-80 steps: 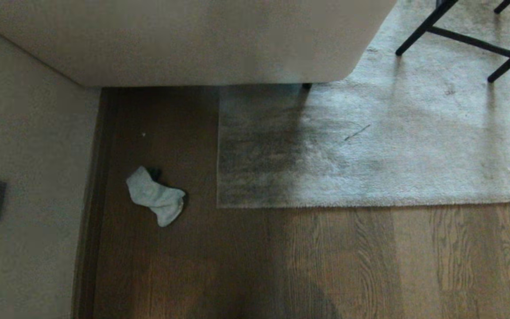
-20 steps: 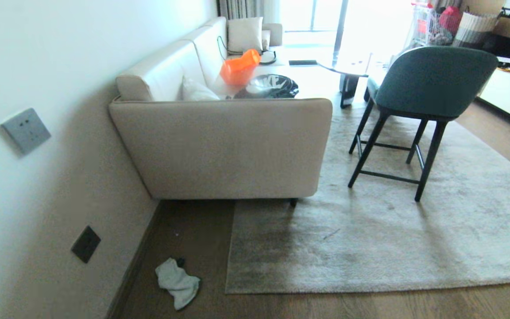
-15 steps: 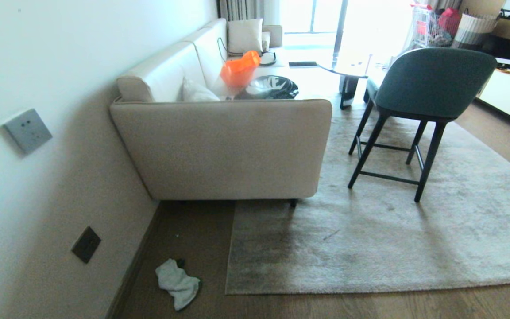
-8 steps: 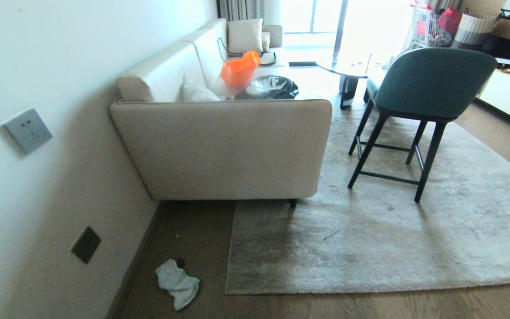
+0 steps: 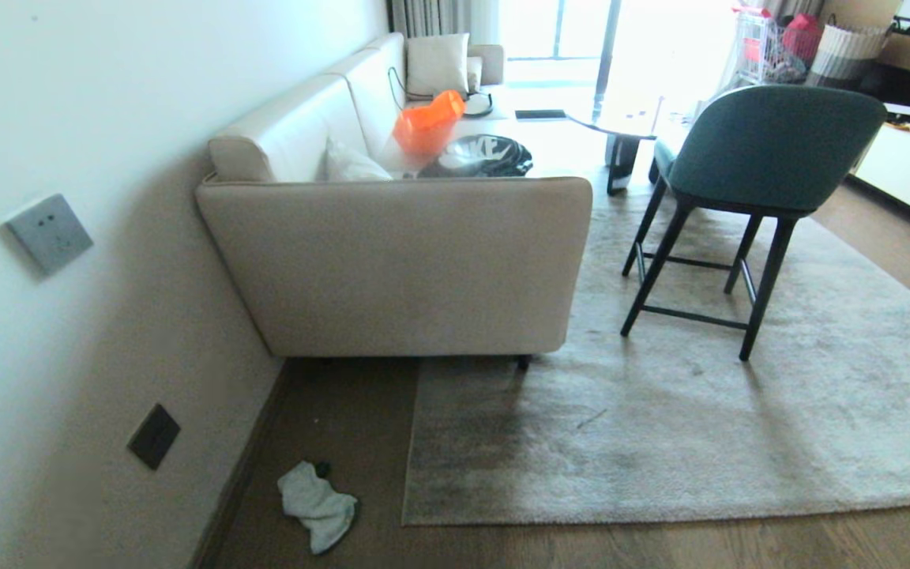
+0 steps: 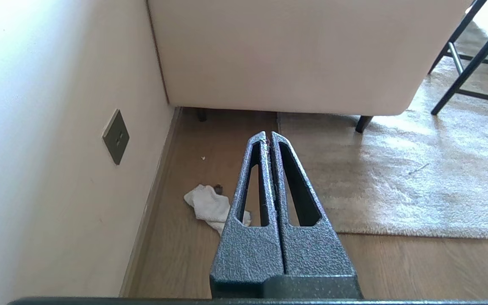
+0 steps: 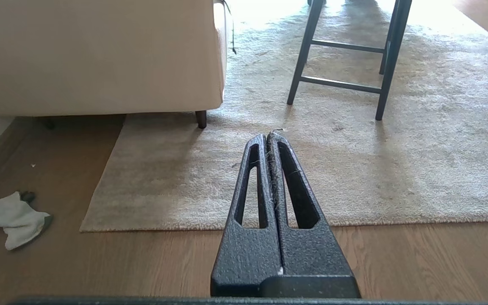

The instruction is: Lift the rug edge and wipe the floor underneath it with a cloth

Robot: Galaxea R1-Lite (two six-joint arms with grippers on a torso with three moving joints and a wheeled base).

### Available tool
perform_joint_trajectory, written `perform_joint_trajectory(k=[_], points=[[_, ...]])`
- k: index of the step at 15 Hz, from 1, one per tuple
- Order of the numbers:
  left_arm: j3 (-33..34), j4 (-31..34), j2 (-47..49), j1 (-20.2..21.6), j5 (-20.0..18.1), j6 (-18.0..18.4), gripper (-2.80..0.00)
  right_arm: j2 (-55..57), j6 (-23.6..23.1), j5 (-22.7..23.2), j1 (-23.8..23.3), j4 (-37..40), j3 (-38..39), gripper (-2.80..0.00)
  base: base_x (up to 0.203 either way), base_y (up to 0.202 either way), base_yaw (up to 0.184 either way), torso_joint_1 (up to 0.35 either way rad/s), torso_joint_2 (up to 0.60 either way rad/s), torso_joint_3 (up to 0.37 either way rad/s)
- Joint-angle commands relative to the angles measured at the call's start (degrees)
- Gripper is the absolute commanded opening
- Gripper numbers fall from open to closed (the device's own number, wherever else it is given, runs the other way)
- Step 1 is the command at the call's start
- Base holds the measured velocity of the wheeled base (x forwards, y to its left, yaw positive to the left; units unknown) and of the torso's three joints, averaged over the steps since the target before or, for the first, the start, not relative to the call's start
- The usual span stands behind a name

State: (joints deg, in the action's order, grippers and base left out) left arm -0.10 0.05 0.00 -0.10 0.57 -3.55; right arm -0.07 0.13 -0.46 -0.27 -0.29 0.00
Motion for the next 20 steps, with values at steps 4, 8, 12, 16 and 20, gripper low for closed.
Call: perform_joint_trajectory(k=[4, 8, 12, 16, 20], points=[[0.0, 0.0, 0.0, 0.0, 0.0, -0.1, -2.8, 0.1, 0.0, 0.0, 0.0, -0.1, 0.0, -2.8, 0.0, 0.0, 0.0, 0.0, 0.0, 0.0], [0.0, 0.0, 0.0, 0.0, 0.0, -0.1, -2.8, 0.1, 0.0, 0.1, 0.0, -0.1, 0.0, -2.8, 0.0, 0.0, 0.0, 0.0, 0.0, 0.0], [0.0, 0.0, 0.0, 0.0, 0.0, -0.1, -2.8, 0.1, -0.1, 0.0, 0.0, -0.1, 0.0, -2.8, 0.0, 0.0, 0.0, -0.009, -0.12, -0.134], [0.0, 0.0, 0.0, 0.0, 0.0, -0.1, -2.8, 0.1, -0.3, 0.1, 0.0, -0.1, 0.0, -2.8, 0.0, 0.0, 0.0, 0.0, -0.4, -0.387], [0.0, 0.0, 0.0, 0.0, 0.0, -0.1, -2.8, 0.1, -0.3, 0.1, 0.0, -0.1, 0.0, -2.8, 0.0, 0.0, 0.0, 0.035, -0.44, -0.392]])
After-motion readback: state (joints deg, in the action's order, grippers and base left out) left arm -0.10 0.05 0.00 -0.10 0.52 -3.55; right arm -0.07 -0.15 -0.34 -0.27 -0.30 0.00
